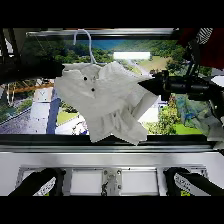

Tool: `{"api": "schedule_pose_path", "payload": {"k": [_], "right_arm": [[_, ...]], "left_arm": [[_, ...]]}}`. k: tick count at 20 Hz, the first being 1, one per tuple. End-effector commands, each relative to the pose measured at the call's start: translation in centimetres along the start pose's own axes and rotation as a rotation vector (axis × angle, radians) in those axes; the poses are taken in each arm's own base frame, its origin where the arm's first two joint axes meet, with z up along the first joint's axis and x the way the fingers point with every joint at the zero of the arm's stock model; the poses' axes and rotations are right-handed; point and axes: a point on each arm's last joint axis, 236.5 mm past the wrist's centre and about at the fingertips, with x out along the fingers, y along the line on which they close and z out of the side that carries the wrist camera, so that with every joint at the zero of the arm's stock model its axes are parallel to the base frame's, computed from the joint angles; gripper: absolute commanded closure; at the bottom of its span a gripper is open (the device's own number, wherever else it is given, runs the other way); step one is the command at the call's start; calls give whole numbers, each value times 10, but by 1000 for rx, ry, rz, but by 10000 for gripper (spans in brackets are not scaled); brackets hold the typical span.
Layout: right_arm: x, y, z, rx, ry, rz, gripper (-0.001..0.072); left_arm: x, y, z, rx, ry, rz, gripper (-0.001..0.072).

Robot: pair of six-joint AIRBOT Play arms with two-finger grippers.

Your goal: Fold the clothes and pants, and hang the long-sleeved shirts on hangers.

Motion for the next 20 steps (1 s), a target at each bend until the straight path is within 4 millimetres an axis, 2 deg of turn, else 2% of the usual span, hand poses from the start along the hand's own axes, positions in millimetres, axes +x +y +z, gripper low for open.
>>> {"api": "schedule_pose_path", "payload": {"k": [1, 4, 8, 9, 10, 11, 15, 18, 19, 20], "right_arm": [[13, 9, 24, 0, -100, 29, 697], [18, 16, 39, 14, -166, 51, 697], [18, 18, 46, 22, -195, 59, 697], [17, 19, 51, 27, -214, 63, 697], [16, 20, 55, 31, -233, 67, 697], [15, 20, 59, 34, -248, 70, 697], [14, 21, 61, 35, -261, 72, 697], [8, 23, 79, -11, -341, 78, 697], [5, 23, 87, -22, -376, 74, 697], [2, 20, 94, -33, -407, 58, 697]], "left_arm": [[-16, -38, 15, 61, -46, -73, 684], [-30, -56, 24, 94, -75, -105, 684], [-36, -58, 16, 110, -42, -104, 682], [-38, -58, 15, 114, -37, -103, 539], [-42, -58, 16, 113, -48, -102, 216], [-48, -56, 20, 110, -71, -98, 83], [-90, -34, 43, 71, -217, -34, 95], [-114, -16, 47, 33, -266, 18, 97], [-118, -12, 45, 19, -268, 32, 123], [-121, -8, 44, 5, -266, 41, 362]]}}
